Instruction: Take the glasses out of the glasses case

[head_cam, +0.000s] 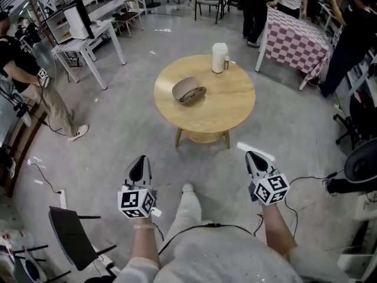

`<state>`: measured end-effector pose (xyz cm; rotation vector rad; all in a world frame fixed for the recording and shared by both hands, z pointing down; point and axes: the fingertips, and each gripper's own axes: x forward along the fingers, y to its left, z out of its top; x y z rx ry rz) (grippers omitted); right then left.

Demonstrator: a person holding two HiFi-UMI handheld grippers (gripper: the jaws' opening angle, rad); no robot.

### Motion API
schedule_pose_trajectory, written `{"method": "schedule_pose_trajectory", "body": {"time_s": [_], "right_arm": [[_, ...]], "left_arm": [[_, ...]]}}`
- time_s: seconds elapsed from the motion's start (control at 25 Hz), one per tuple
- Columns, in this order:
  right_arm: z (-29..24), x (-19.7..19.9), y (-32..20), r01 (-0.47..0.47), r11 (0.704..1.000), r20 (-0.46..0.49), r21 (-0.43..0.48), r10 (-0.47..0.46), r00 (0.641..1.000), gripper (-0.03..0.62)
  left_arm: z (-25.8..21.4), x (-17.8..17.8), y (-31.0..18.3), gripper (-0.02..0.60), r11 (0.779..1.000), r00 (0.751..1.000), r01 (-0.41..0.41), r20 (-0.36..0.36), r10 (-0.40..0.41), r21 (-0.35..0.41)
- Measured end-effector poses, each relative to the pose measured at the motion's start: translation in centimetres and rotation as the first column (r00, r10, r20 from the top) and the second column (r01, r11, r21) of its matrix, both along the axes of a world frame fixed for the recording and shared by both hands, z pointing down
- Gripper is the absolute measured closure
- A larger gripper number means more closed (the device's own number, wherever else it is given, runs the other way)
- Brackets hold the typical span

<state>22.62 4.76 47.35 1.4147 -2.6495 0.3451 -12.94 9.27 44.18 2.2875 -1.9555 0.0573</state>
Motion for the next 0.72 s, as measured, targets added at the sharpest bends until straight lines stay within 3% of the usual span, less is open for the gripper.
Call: {"method": "schedule_pose_trajectory", "body": {"time_s": [0.72], "right_arm": [[1.0,-4.8,-12.0,-0.005,0.999,0.028,-0.044,0.006,1.0,0.588]], "left_arm": [[-0.1,-3.2,-13.2,0.577,0.999,0.999,-0.047,0.011,0.048,-0.026]]}}
